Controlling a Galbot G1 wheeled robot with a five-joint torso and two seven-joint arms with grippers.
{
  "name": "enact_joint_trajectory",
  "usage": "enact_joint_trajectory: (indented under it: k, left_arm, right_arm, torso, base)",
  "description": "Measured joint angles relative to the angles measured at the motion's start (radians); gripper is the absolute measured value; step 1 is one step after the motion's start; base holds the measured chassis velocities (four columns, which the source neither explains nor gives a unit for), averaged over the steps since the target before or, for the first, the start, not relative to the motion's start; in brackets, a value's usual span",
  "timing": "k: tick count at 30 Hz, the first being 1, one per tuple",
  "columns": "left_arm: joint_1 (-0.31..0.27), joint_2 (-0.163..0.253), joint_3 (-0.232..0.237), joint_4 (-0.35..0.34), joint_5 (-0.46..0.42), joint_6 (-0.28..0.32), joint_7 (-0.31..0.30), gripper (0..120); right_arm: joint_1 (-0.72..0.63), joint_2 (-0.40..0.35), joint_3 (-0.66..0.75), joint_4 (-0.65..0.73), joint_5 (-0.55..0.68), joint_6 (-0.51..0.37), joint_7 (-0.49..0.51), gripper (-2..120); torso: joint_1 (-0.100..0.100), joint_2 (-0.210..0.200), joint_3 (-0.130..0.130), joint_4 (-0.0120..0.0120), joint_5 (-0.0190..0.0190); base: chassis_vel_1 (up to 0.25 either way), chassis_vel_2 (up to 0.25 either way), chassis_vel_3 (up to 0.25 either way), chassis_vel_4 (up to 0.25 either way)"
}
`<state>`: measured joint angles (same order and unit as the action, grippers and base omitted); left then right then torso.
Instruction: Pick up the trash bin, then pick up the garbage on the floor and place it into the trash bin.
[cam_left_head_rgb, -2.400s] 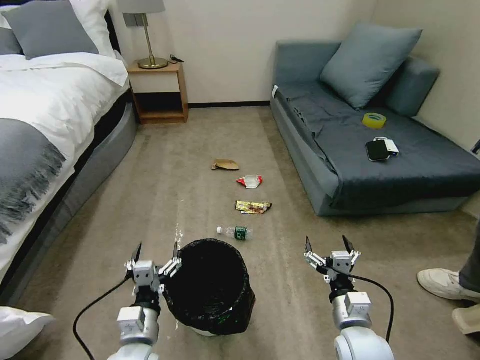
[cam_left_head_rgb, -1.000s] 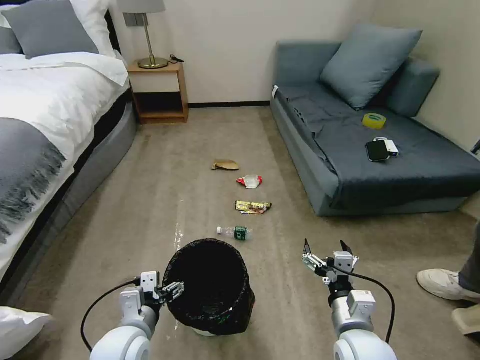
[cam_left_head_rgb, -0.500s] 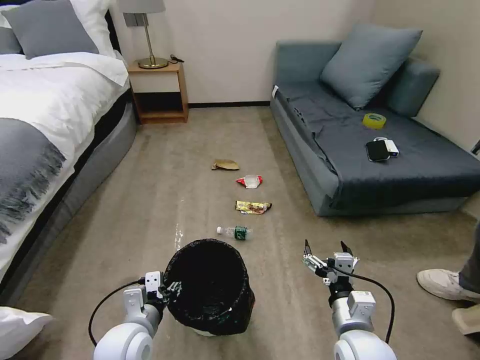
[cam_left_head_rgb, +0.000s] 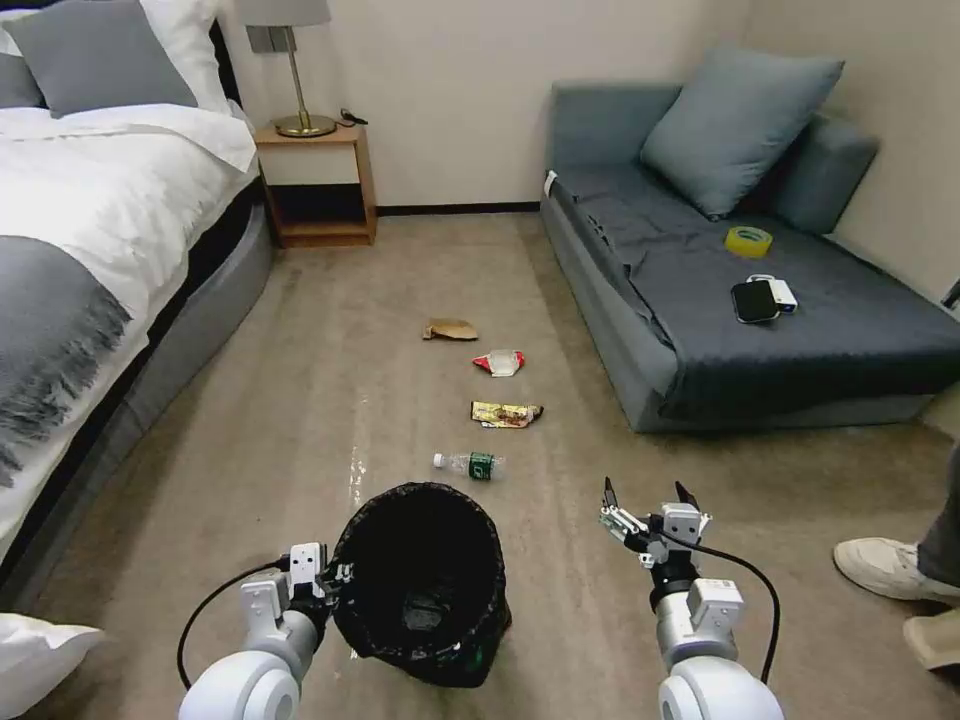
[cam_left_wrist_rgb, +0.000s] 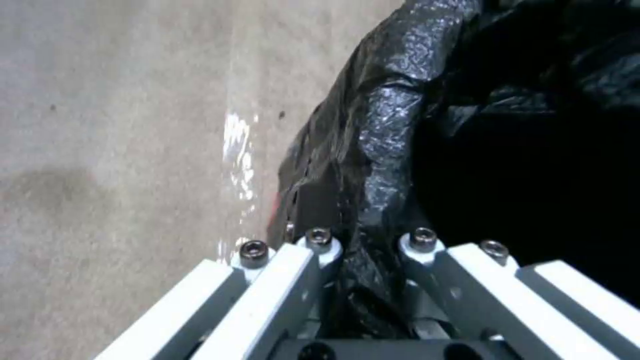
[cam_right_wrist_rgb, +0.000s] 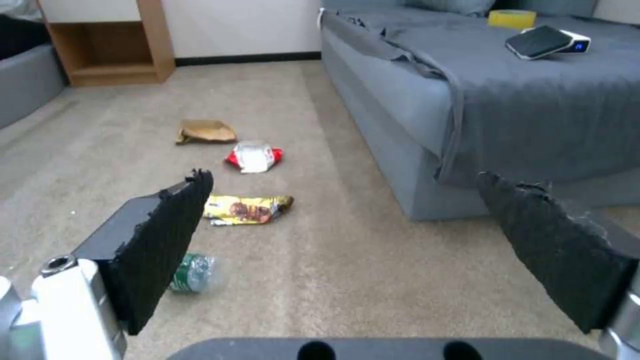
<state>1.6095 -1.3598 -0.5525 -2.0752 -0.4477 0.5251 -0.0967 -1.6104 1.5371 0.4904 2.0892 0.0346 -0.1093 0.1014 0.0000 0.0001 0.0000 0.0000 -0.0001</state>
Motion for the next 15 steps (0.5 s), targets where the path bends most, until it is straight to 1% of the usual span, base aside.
enact_joint_trajectory:
  k: [3, 4, 8, 9, 12, 13, 15]
  left_arm:
    - [0.019, -0.014, -0.029, -0.014, 0.012, -0.05, 0.03, 4]
    - [0.019, -0.014, -0.029, -0.014, 0.012, -0.05, 0.03, 4]
    - [0.047, -0.034, -0.071, -0.046, 0.012, -0.093, 0.052, 4]
    - [0.047, -0.034, -0.071, -0.046, 0.012, -0.093, 0.052, 4]
    - [0.065, -0.052, -0.111, -0.076, 0.008, -0.112, 0.057, 4]
    - [0.065, -0.052, -0.111, -0.076, 0.008, -0.112, 0.057, 4]
    - [0.071, -0.058, -0.135, -0.089, 0.002, -0.118, 0.06, 4]
  right_arm:
    - [-0.001, -0.002, 0.001, 0.005, 0.001, 0.014, -0.007, 100]
    - [-0.001, -0.002, 0.001, 0.005, 0.001, 0.014, -0.007, 100]
    - [-0.005, -0.004, 0.005, 0.018, -0.027, 0.047, -0.037, 100]
    - [-0.005, -0.004, 0.005, 0.018, -0.027, 0.047, -0.037, 100]
    - [-0.012, -0.005, 0.007, 0.032, -0.059, 0.058, -0.057, 100]
    - [-0.012, -0.005, 0.007, 0.032, -0.059, 0.058, -0.057, 100]
    - [-0.019, -0.009, 0.005, 0.039, -0.065, 0.056, -0.063, 100]
  torso:
    - [0.0, 0.0, 0.0, 0.0, 0.0]
    - [0.0, 0.0, 0.0, 0.0, 0.0]
    - [0.0, 0.0, 0.0, 0.0, 0.0]
    - [0.0, 0.0, 0.0, 0.0, 0.0]
    - [0.0, 0.0, 0.0, 0.0, 0.0001]
    - [0.0, 0.0, 0.0, 0.0, 0.0001]
    - [0.0, 0.0, 0.0, 0.0, 0.0001]
  base:
    - [0.0, 0.0, 0.0, 0.0]
    - [0.0, 0.0, 0.0, 0.0]
    - [0.0, 0.0, 0.0, 0.0]
    - [0.0, 0.0, 0.0, 0.0]
    - [0.0, 0.0, 0.0, 0.0]
    - [0.0, 0.0, 0.0, 0.0]
    - [0.0, 0.0, 0.0, 0.0]
